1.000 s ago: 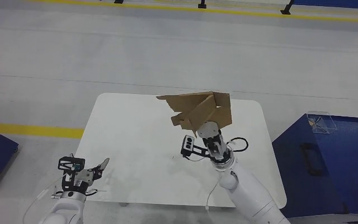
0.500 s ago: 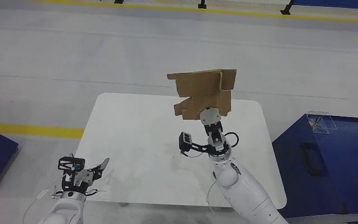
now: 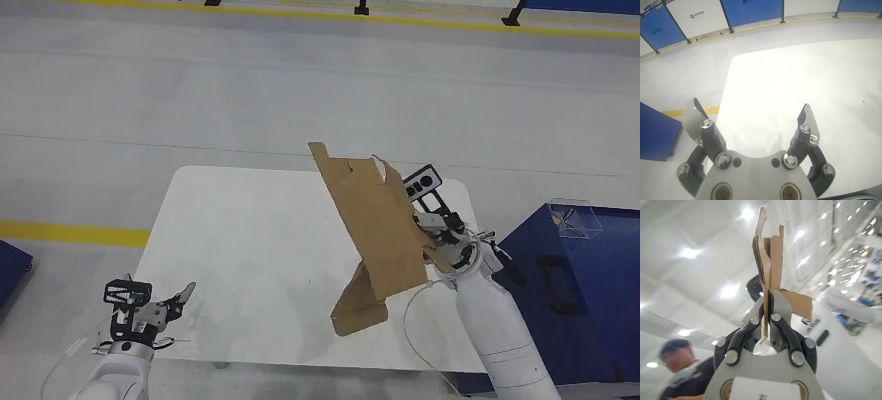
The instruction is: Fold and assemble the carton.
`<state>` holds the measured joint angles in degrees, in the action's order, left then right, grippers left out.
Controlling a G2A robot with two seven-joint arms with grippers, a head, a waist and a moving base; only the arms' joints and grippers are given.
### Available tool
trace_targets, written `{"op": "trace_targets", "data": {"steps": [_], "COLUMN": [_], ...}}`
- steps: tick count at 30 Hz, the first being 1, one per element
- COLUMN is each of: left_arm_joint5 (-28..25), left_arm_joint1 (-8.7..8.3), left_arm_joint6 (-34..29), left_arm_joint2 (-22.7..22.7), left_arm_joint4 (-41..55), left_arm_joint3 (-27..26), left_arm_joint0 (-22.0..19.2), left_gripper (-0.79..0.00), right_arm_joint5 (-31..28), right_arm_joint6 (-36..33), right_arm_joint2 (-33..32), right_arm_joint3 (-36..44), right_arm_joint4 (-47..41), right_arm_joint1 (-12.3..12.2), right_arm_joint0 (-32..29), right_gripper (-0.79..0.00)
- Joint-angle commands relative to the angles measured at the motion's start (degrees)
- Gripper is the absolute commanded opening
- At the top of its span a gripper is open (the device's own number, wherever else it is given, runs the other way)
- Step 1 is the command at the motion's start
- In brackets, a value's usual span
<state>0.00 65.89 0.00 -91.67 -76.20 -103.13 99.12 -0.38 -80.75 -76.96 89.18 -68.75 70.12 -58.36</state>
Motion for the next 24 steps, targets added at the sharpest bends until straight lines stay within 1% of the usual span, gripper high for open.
{"op": "trace_targets", "data": {"steps": [1,3,6,7,9,12,14,24], "left_arm_joint5": [0.0,0.0,0.0,0.0,0.0,0.0,0.0,0.0], "left_arm_joint1": [0.0,0.0,0.0,0.0,0.0,0.0,0.0,0.0], "left_arm_joint6": [0.0,0.0,0.0,0.0,0.0,0.0,0.0,0.0], "left_arm_joint2": [0.0,0.0,0.0,0.0,0.0,0.0,0.0,0.0], "left_arm_joint4": [0.0,0.0,0.0,0.0,0.0,0.0,0.0,0.0], "left_arm_joint3": [0.0,0.0,0.0,0.0,0.0,0.0,0.0,0.0], "left_arm_joint0": [0.0,0.0,0.0,0.0,0.0,0.0,0.0,0.0], "left_gripper": [0.0,0.0,0.0,0.0,0.0,0.0,0.0,0.0], "right_arm_joint5": [-12.0,-19.3,-26.8,-30.1,-34.4,-39.5,-39.8,-39.8], "right_arm_joint6": [1.0,2.6,5.9,7.0,11.3,16.4,17.7,17.7], "right_arm_joint2": [-3.6,-6.2,-9.2,-10.7,-12.7,-14.4,-14.0,-14.0], "right_arm_joint3": [3.5,6.9,10.3,11.0,12.7,14.8,15.4,15.4], "right_arm_joint4": [7.9,13.1,16.5,19.4,27.1,35.2,36.0,36.0], "right_arm_joint1": [-0.4,-0.6,-0.7,-0.8,-0.9,-1.0,-1.0,-1.0], "right_arm_joint0": [-2.1,-4.4,-7.8,-8.5,-10.2,-12.6,-13.3,-13.3], "right_gripper": [-0.785,-0.785,-0.785,-0.785,-0.785,-0.785,-0.785,-0.785]}}
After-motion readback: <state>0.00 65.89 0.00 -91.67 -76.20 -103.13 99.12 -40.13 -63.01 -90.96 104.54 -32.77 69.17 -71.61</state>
